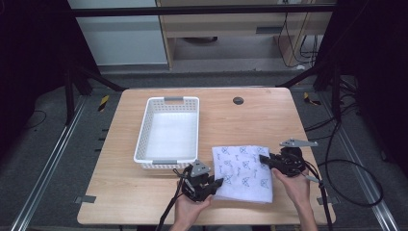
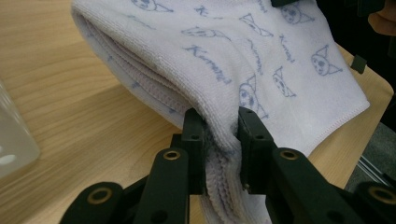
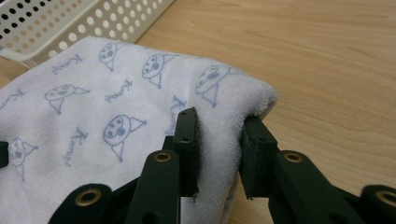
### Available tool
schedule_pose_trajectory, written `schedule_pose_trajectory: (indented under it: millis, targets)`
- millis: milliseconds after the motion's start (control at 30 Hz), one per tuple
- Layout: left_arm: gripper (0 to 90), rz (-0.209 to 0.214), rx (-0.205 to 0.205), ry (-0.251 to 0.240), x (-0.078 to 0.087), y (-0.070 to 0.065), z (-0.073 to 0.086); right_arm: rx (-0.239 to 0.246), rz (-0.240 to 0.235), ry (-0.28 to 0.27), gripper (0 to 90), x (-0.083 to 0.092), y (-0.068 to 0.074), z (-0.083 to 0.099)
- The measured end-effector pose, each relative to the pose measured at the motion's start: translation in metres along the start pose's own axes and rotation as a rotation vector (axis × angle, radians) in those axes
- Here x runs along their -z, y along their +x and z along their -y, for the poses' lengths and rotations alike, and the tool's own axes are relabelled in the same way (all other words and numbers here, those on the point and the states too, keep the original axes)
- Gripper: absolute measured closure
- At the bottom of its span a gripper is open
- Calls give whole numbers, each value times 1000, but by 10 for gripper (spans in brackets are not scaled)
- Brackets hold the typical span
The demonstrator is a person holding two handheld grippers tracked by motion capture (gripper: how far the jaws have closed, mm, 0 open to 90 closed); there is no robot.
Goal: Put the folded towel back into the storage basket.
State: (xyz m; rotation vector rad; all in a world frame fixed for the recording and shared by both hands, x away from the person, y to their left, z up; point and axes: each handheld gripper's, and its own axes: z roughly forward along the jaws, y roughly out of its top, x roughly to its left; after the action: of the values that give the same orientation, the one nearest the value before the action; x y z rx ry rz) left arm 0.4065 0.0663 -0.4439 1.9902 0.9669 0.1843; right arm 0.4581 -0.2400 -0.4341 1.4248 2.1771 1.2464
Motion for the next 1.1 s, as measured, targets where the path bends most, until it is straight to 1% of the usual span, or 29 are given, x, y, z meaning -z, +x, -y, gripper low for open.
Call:
schedule_pose_trajectory:
  millis: [33, 100, 400, 700, 767, 833, 867, 900, 933, 1000, 1100]
  targets:
    - [744, 4, 0, -6, 3, 0, -1, 3, -1, -9, 714, 3, 3, -2]
    - [744, 5, -1, -6, 4, 0, -2, 12, 0, -16, 714, 4, 4, -3]
    - [744, -8, -27, -21, 18, 1, -9, 37, -4, -58, 714, 12, 16, -13]
    - [744, -21, -53, -38, 32, 2, -17, 53, -11, -94, 714, 18, 24, -23]
    - [744, -26, -57, -44, 35, 3, -19, 61, -12, -108, 714, 19, 29, -27]
    - [744, -30, -60, -50, 39, 4, -20, 66, -12, -113, 714, 19, 31, -29]
    - [744, -33, -60, -56, 43, 6, -22, 77, -8, -115, 714, 20, 34, -34]
    - [744, -33, -60, -56, 43, 6, -22, 77, -9, -116, 714, 20, 36, -35]
    - [744, -35, -62, -61, 45, 7, -23, 77, -9, -116, 714, 20, 36, -35]
    - [744, -39, -65, -71, 52, 11, -26, 90, -14, -131, 714, 21, 42, -43]
    - [744, -40, -65, -79, 56, 13, -27, 99, -17, -137, 714, 21, 45, -46]
